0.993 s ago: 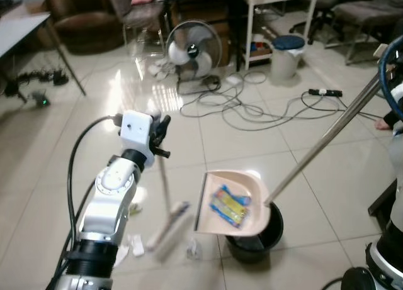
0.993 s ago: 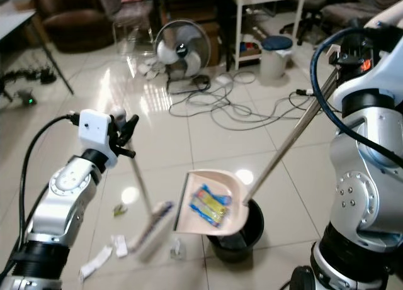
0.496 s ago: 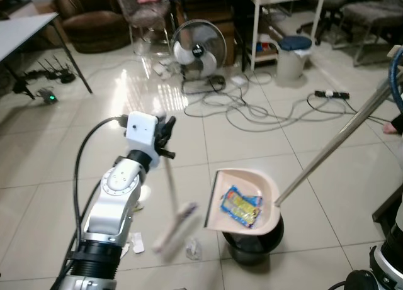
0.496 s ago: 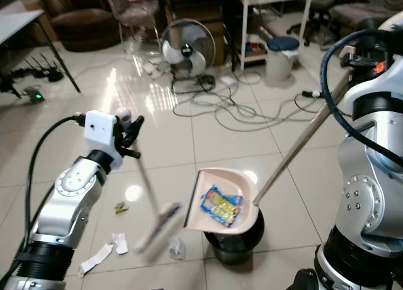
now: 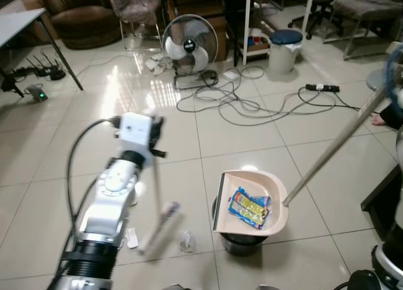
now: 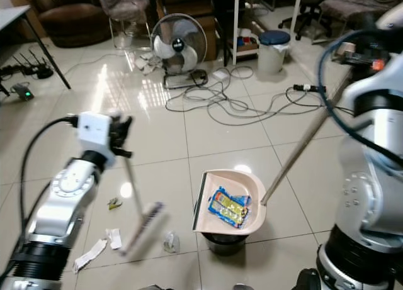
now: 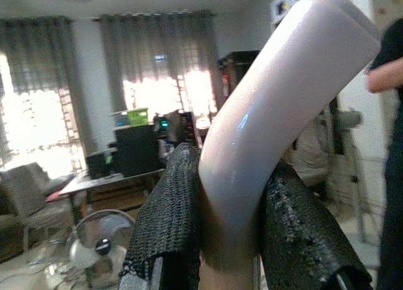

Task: Sweep floor

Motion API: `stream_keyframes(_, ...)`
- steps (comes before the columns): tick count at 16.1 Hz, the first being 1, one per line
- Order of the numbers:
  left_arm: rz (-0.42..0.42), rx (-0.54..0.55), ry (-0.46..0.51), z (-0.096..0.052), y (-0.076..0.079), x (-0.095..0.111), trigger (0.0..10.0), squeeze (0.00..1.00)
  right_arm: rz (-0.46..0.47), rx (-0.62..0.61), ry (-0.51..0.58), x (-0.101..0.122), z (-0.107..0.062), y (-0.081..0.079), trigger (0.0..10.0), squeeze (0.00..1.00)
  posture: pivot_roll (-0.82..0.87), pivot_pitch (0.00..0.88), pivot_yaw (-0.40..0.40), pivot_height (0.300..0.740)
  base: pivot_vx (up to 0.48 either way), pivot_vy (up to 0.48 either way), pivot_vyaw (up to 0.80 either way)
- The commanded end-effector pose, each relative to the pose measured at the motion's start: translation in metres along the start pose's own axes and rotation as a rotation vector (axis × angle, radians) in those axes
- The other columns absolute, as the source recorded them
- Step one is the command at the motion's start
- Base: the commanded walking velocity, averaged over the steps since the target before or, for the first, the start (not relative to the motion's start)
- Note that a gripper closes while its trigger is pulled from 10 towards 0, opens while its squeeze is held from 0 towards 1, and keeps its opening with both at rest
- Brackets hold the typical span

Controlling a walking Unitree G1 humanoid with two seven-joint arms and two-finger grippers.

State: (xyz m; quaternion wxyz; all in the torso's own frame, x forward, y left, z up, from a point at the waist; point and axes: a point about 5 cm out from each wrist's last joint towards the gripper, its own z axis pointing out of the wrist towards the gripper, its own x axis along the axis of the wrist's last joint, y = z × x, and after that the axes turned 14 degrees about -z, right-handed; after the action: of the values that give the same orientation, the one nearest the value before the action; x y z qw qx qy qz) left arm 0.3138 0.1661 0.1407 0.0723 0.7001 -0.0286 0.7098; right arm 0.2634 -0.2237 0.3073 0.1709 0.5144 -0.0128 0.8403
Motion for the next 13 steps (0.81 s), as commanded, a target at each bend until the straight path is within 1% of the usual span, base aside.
stream_keyframes(1, 0.025, 0.029, 0.028, -0.001, -0.007, 0.007, 10.0, 0.0, -0.001, 0.033, 0.063, 0.008, 0.001, -0.009, 10.0, 0.0, -0.08, 0.042, 0.1, 0.74, 0.0, 0.0, 0.0)
stream_keyframes(3, 0.026, 0.034, 0.022, -0.001, -0.008, 0.006, 10.0, 0.0, -0.024, 0.058, 0.075, 0.008, 0.002, -0.016, 10.0, 0.0, -0.08, 0.049, 0.1, 0.74, 0.0, 0.0, 0.0)
stream_keyframes(4, 0.02, 0.033, 0.026, 0.0, -0.007, 0.007, 10.0, 0.0, -0.054, 0.085, 0.094, 0.009, 0.003, -0.022, 10.0, 0.0, -0.08, 0.045, 0.099, 0.74, 0.0, 0.0, 0.0)
stream_keyframes(6, -0.002, 0.031, 0.024, 0.001, -0.005, 0.007, 10.0, 0.0, -0.078, 0.117, 0.13, 0.012, 0.005, -0.03, 10.0, 0.0, -0.08, 0.051, 0.101, 0.74, 0.0, 0.0, 0.0)
stream_keyframes(7, 0.008, 0.031, 0.025, 0.001, -0.004, 0.006, 10.0, 0.0, -0.106, 0.161, 0.176, 0.016, 0.006, -0.041, 10.0, 0.0, -0.08, 0.05, 0.1, 0.74, 0.0, 0.0, 0.0)
stream_keyframes(11, 0.005, 0.02, 0.04, 0.0, -0.002, 0.008, 10.0, 0.0, -0.145, 0.251, 0.26, 0.023, 0.003, -0.065, 10.0, 0.0, -0.08, 0.049, 0.098, 0.74, 0.0, 0.0, 0.0)
stream_keyframes(12, 0.007, 0.016, 0.035, 0.0, -0.002, 0.007, 10.0, 0.0, -0.162, 0.286, 0.272, 0.023, 0.002, -0.075, 10.0, 0.0, -0.08, 0.05, 0.104, 0.74, 0.0, 0.0, 0.0)
stream_keyframes(13, 0.007, 0.013, 0.033, 0.0, -0.002, 0.006, 10.0, 0.0, -0.176, 0.306, 0.284, 0.023, 0.001, -0.081, 10.0, 0.0, -0.08, 0.05, 0.104, 0.74, 0.0, 0.0, 0.0)
